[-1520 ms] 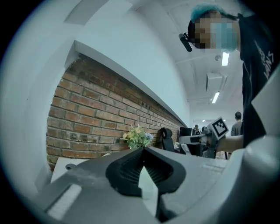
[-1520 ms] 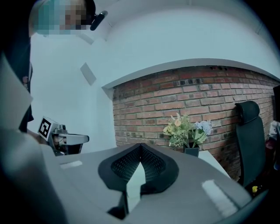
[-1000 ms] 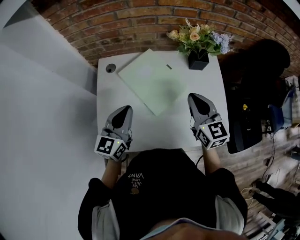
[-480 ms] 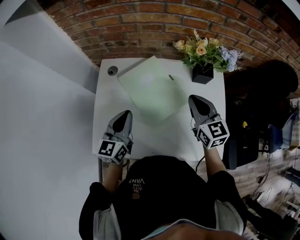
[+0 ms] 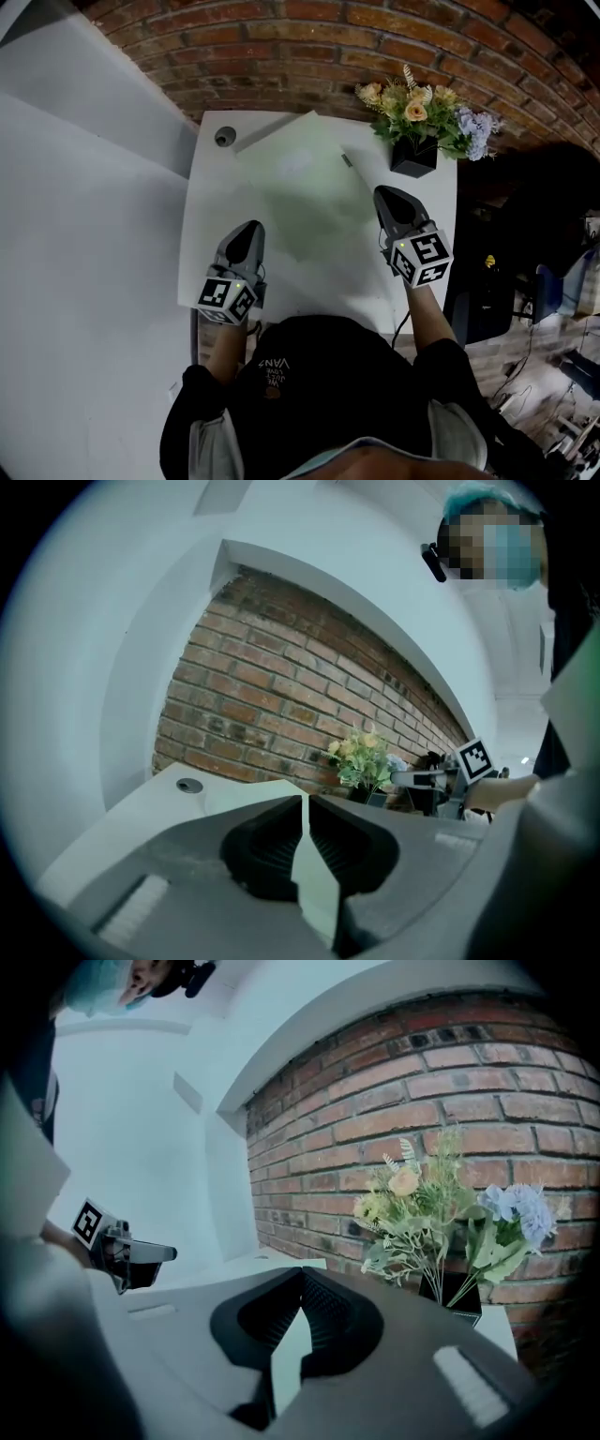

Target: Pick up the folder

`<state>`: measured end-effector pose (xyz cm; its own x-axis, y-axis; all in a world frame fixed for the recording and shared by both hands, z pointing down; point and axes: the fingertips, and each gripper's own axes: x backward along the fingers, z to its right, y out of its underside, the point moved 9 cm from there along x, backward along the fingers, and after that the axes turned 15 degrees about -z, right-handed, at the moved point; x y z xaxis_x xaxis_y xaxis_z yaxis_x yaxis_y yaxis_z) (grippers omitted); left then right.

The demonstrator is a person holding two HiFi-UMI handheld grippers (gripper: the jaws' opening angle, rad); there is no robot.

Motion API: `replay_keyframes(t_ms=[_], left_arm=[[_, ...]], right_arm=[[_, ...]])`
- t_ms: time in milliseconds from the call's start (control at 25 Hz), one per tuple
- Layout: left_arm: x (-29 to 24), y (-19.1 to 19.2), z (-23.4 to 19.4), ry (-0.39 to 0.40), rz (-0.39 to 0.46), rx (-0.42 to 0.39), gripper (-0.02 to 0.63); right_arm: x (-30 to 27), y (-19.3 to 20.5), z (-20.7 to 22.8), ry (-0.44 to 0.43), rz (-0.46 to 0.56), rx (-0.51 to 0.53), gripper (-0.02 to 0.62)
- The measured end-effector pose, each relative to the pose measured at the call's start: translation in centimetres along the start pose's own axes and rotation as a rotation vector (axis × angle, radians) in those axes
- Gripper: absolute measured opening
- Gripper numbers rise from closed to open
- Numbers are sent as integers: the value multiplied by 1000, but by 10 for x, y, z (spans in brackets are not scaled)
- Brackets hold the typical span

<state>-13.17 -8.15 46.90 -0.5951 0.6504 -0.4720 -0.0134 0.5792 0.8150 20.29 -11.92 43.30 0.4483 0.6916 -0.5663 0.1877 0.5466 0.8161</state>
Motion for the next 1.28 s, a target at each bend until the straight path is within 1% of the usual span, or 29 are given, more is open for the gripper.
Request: replay_keyframes(t_ms=[160, 400, 480, 560, 760, 1000, 1120, 1280], left_arm=[[-9, 4, -4, -12, -21, 30, 9], [-22, 9, -13, -18, -43, 87, 61], [-25, 10, -16, -17, -46, 111, 63], [-29, 11, -19, -23, -53, 129, 71], [-39, 17, -27, -40, -85, 173, 143], [-51, 25, -32, -43, -127, 237, 217], [-55, 30, -37, -51, -141, 279, 256], [-60, 34, -42, -41, -148, 335, 276]], right_arm=[[-17, 2, 10, -26, -31, -8, 0], [-39, 5, 23, -50, -62, -26, 7], [-44, 5, 27, -55, -68, -35, 56], [-50, 6, 31, -58, -79, -41, 78], [-69, 11, 37, -90, -136, -51, 170], [-89, 18, 41, -137, -201, -68, 231], [-98, 22, 42, -166, -234, -85, 280], [-107, 26, 45, -204, -274, -107, 314]])
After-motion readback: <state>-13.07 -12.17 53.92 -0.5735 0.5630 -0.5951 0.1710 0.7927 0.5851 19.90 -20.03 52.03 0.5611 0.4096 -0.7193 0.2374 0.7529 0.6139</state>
